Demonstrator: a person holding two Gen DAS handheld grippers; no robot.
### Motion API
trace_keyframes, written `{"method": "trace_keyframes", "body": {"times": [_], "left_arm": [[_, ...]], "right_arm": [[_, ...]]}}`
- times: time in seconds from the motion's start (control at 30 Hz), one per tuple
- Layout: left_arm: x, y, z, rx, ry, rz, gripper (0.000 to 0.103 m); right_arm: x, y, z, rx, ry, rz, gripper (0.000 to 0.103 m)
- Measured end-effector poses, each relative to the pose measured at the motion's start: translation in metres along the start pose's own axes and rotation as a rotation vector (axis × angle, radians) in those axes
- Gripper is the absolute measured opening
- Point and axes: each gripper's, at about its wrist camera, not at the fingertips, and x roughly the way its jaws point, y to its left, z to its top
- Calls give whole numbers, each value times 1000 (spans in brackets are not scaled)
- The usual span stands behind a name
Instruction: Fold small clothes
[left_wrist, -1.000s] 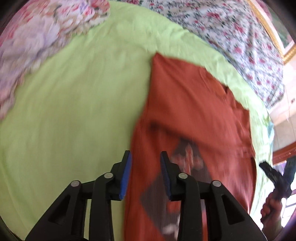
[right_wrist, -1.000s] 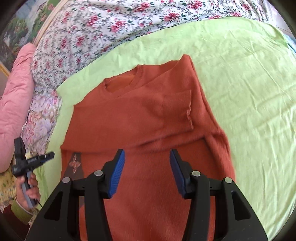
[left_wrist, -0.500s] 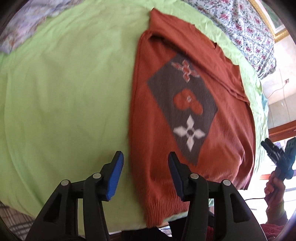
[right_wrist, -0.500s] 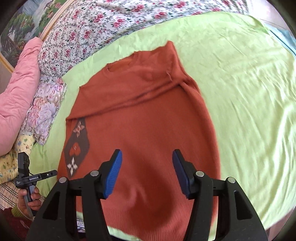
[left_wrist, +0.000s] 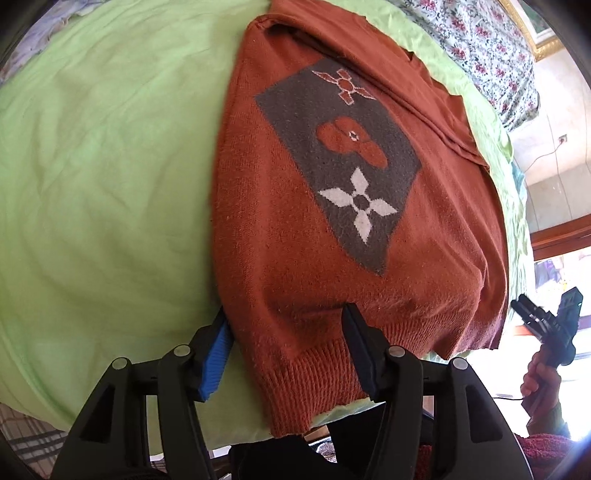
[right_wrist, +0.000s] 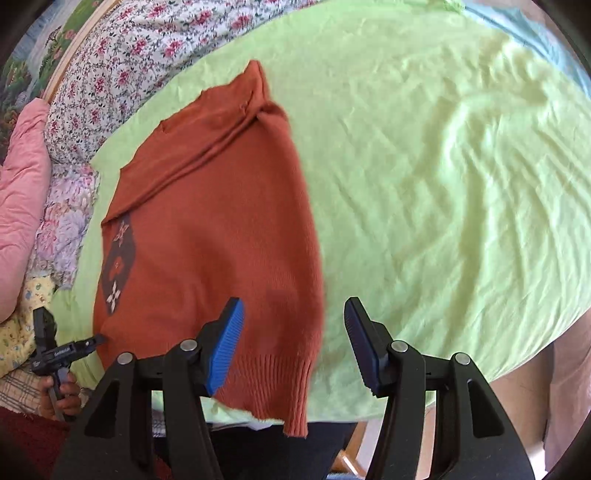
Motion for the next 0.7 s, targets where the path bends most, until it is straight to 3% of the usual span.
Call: {"method": "trace_keyframes", "body": {"times": [0.1,0.13,0.17,0.23,0.27,0.33,0.37,0.47,0.6,0.67,0.7], "left_arm": [[0,-1,0,7,-7,-6,56],[0,-3,-1,15,-13,0,47],[0,-4,-2,29,-19,14,29],[2,-5,-3,50,-9,15,8],[1,-5,-4,60,-7,11,5],[-9,-8,-7,104,-29,12,4],[-17,-8,-8,116,-41,-4,3],[-37,-2,-12,151,-83,-30,3],[-23,12,-10,119,-31,-50,5],[-12,16,-10,95,25,-32,20],[-8,16,-11,87,41,-41,23]], "right_arm": [[10,-4,-13,15,40,19,58],[12,-4,-17,14,46,26,58],[13,-5,-21,17,42,36,58],[14,-6,-26,34,30,68,58],[16,-6,-27,42,35,97,54],[22,-1,-27,35,69,141,13],[22,0,-27,30,88,162,8],[5,-3,-26,13,50,197,8],[5,-20,-24,30,59,162,8],[13,-26,-23,58,84,170,11],[16,-27,-24,64,103,151,12]]}}
